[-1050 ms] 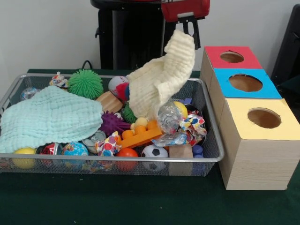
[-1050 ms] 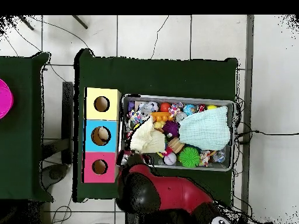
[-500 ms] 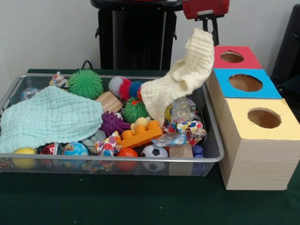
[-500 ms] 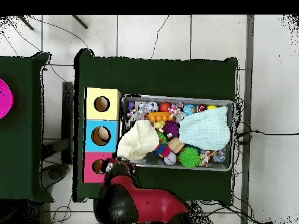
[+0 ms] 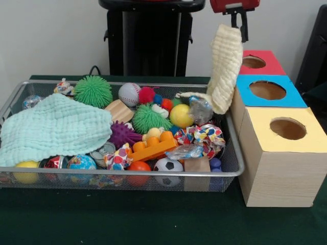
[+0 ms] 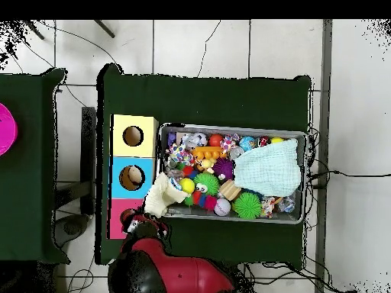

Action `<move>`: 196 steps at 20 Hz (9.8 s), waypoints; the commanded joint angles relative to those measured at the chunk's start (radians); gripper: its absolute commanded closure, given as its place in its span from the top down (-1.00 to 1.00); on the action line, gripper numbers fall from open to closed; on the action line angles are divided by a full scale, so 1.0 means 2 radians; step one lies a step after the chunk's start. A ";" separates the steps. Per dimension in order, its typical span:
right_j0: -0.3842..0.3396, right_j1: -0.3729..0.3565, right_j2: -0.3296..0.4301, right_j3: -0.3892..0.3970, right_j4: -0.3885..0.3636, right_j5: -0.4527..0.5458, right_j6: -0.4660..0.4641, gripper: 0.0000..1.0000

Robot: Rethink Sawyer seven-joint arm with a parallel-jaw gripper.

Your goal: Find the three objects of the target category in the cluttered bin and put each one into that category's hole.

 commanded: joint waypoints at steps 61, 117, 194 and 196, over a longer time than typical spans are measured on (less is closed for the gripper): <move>-0.098 0.038 -0.106 -0.244 -0.298 0.191 -0.064 1.00; -0.225 0.305 0.057 -0.476 -0.473 0.252 -0.166 1.00; -0.263 0.134 0.112 -0.308 -0.367 0.382 -0.151 -1.00; -0.261 0.131 0.113 -0.308 -0.365 0.386 -0.150 -1.00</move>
